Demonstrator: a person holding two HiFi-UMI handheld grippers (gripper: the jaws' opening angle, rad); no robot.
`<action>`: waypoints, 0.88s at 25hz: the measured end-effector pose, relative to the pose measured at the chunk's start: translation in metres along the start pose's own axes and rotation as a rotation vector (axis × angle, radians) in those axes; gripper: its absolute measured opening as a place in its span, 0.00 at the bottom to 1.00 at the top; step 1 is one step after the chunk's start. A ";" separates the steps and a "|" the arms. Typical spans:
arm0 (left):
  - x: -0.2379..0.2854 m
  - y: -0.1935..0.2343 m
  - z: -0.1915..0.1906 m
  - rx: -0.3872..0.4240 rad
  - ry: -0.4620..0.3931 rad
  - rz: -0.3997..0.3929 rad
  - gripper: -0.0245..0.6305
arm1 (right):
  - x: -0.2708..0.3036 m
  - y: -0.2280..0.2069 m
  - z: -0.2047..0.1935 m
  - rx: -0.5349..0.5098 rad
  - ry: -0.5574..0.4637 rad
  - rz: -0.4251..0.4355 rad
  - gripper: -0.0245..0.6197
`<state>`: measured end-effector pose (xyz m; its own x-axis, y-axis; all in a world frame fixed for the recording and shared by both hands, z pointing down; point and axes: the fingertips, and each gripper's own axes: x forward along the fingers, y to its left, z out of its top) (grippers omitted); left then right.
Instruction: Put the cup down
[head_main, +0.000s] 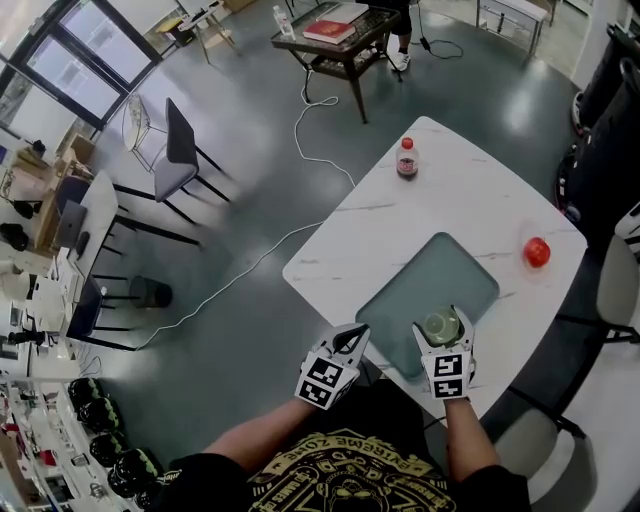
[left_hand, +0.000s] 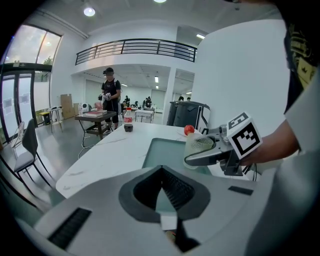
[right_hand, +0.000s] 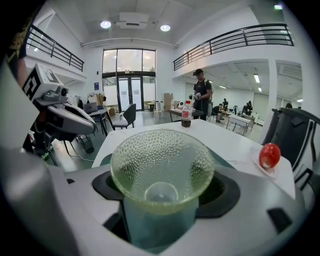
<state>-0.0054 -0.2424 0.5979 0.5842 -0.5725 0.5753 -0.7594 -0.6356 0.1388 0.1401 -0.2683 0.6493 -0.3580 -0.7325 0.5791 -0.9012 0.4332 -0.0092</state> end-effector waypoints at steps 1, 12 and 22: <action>-0.001 -0.001 -0.001 0.001 0.005 0.000 0.05 | 0.002 -0.001 -0.001 -0.001 -0.001 0.000 0.64; -0.005 -0.013 -0.014 0.012 0.043 0.013 0.05 | 0.014 -0.010 -0.012 -0.013 -0.014 0.007 0.64; -0.002 -0.024 -0.019 0.026 0.058 0.012 0.05 | 0.022 -0.014 -0.020 -0.016 -0.042 0.011 0.64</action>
<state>0.0059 -0.2165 0.6083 0.5568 -0.5498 0.6226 -0.7583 -0.6424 0.1109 0.1495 -0.2799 0.6788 -0.3778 -0.7493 0.5440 -0.8935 0.4491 -0.0020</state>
